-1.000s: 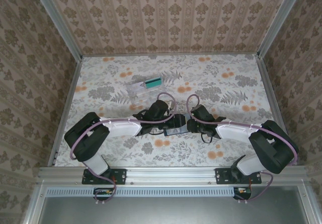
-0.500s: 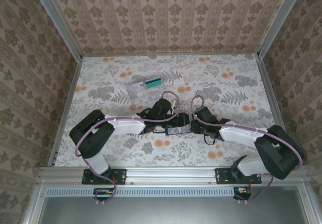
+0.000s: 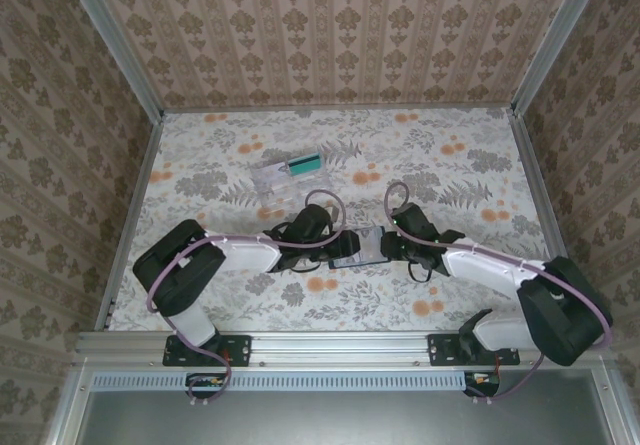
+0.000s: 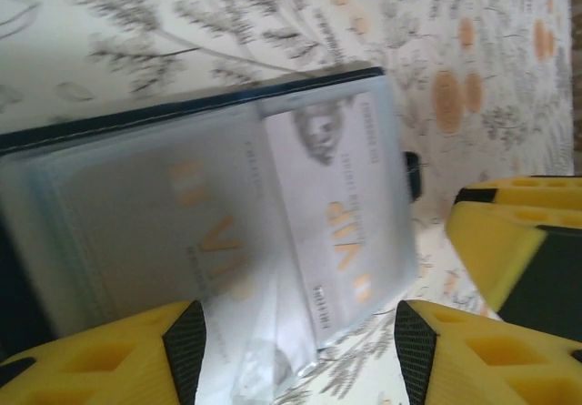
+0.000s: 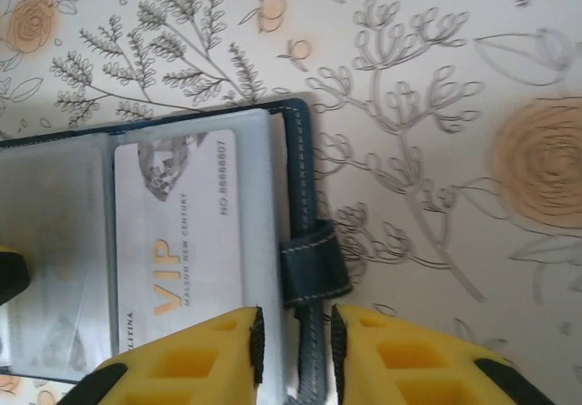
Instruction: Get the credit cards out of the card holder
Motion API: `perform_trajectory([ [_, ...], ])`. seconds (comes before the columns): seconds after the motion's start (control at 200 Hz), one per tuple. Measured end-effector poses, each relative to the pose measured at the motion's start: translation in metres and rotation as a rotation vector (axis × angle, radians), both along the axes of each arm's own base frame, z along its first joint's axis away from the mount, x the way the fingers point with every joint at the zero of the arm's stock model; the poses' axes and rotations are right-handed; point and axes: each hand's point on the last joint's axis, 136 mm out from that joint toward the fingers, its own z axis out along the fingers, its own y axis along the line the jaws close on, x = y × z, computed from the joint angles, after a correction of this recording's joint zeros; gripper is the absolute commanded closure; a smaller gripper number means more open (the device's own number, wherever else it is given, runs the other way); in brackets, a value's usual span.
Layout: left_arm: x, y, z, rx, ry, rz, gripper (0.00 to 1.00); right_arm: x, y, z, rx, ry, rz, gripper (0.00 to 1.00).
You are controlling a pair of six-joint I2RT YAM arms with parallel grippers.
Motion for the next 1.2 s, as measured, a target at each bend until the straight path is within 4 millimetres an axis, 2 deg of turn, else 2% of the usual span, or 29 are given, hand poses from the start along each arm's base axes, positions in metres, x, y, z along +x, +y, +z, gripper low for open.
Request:
perform_trajectory([
  [0.07,0.001,0.001,0.003,-0.006,-0.006,0.007,0.39,0.001,0.006,-0.005,0.002,0.024,0.022,0.76],
  [0.155,0.001,0.004,0.004,-0.003,-0.008,0.013,0.39,0.002,0.011,-0.011,-0.001,0.050,0.041,0.85],
  [0.21,0.001,0.006,0.003,0.002,-0.005,0.016,0.39,0.002,0.014,-0.015,-0.002,0.065,0.052,0.86],
  [0.485,-0.001,0.011,0.005,0.017,0.003,0.021,0.39,0.009,0.025,-0.019,0.006,0.063,0.083,0.87],
  [0.785,0.006,0.001,0.018,-0.005,-0.018,0.017,0.39,0.006,0.042,-0.020,0.028,0.049,0.122,0.87],
  [1.005,0.003,0.003,0.000,0.031,0.024,0.017,0.41,0.004,0.046,-0.020,0.035,0.053,0.120,0.86],
  [1.2,0.006,-0.001,0.000,0.028,0.035,0.022,0.42,0.004,0.046,-0.020,0.035,0.054,0.121,0.86],
])
